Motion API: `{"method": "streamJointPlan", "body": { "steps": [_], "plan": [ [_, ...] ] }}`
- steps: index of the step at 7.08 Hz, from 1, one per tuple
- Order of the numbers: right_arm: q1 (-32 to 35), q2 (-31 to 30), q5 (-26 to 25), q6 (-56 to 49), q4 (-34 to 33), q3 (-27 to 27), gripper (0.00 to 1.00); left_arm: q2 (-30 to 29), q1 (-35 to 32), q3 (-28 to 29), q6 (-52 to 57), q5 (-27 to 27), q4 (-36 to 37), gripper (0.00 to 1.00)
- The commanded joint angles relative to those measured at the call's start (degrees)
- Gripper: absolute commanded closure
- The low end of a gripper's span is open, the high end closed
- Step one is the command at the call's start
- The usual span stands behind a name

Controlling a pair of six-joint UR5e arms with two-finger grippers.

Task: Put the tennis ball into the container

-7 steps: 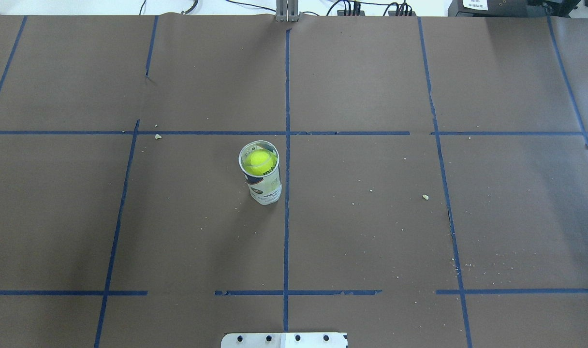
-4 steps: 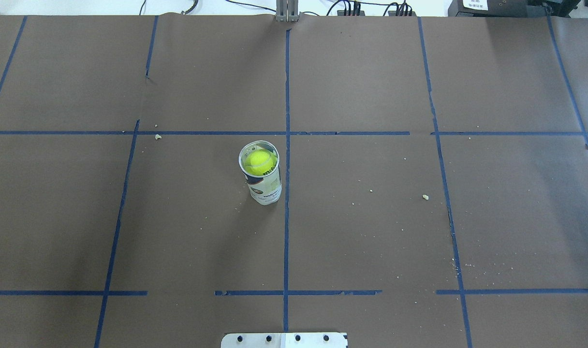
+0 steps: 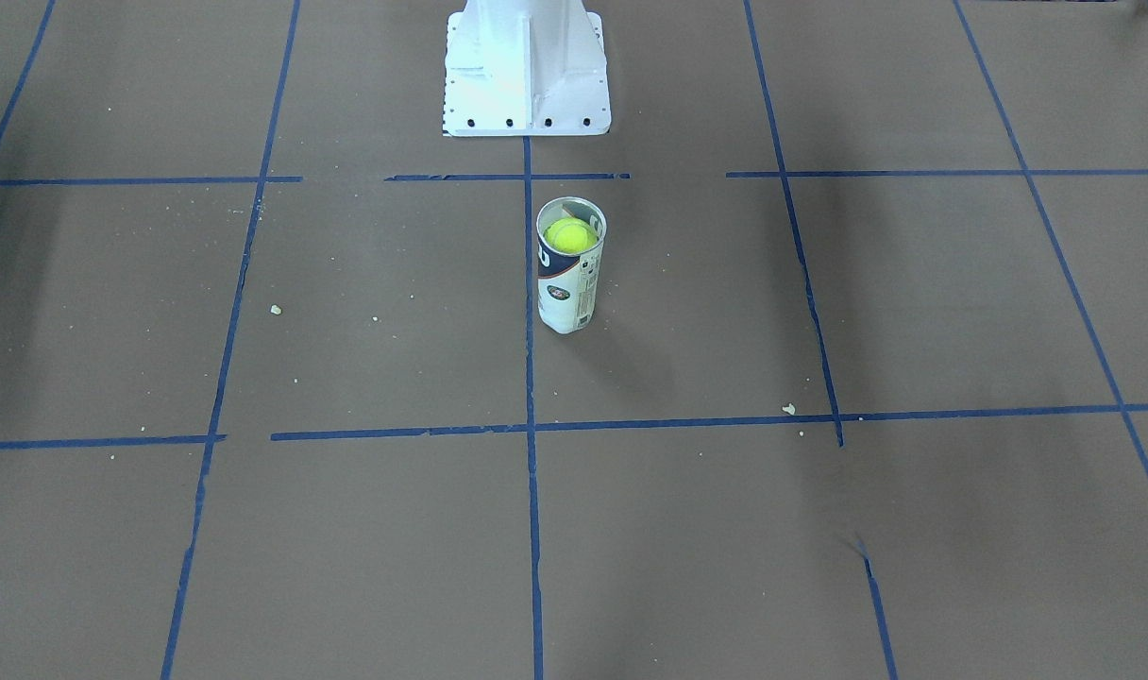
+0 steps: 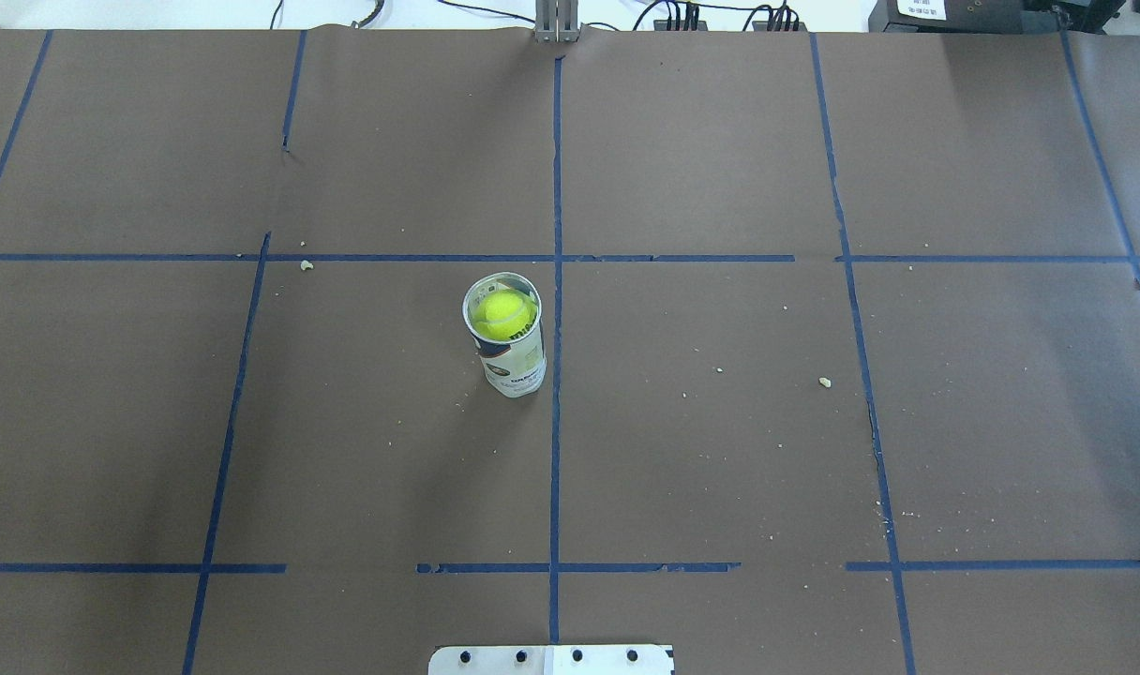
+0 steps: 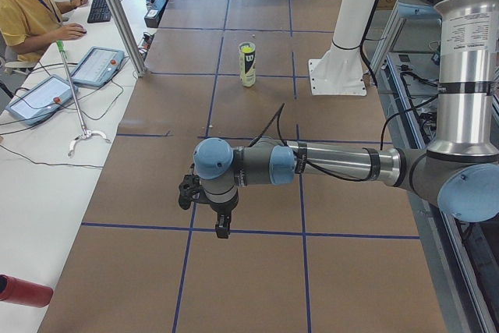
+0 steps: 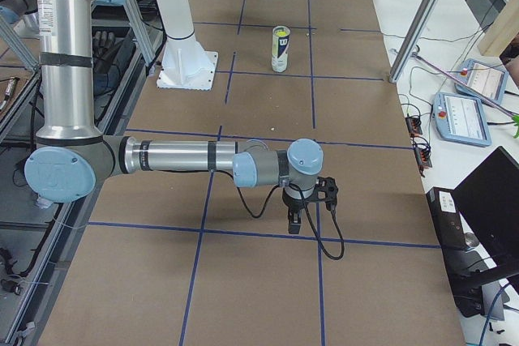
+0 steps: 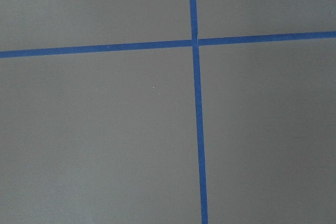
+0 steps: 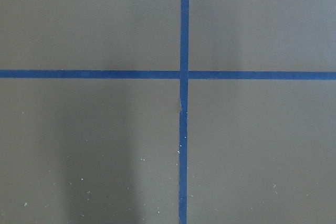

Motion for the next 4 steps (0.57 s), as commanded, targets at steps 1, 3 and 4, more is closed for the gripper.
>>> {"method": "streamJointPlan", "body": {
  "steps": [1, 3, 4],
  "plan": [
    [0.0, 0.0, 0.0, 0.0, 0.0, 0.0, 0.00, -0.2, 0.0, 0.0, -0.2, 0.0, -0.1, 0.00],
    [0.0, 0.0, 0.0, 0.0, 0.0, 0.0, 0.00, -0.7, 0.0, 0.0, -0.2, 0.1, 0.3, 0.00],
    [0.0, 0.0, 0.0, 0.0, 0.0, 0.0, 0.00, -0.7, 0.0, 0.0, -0.4, 0.2, 0.3, 0.00]
  ]
}}
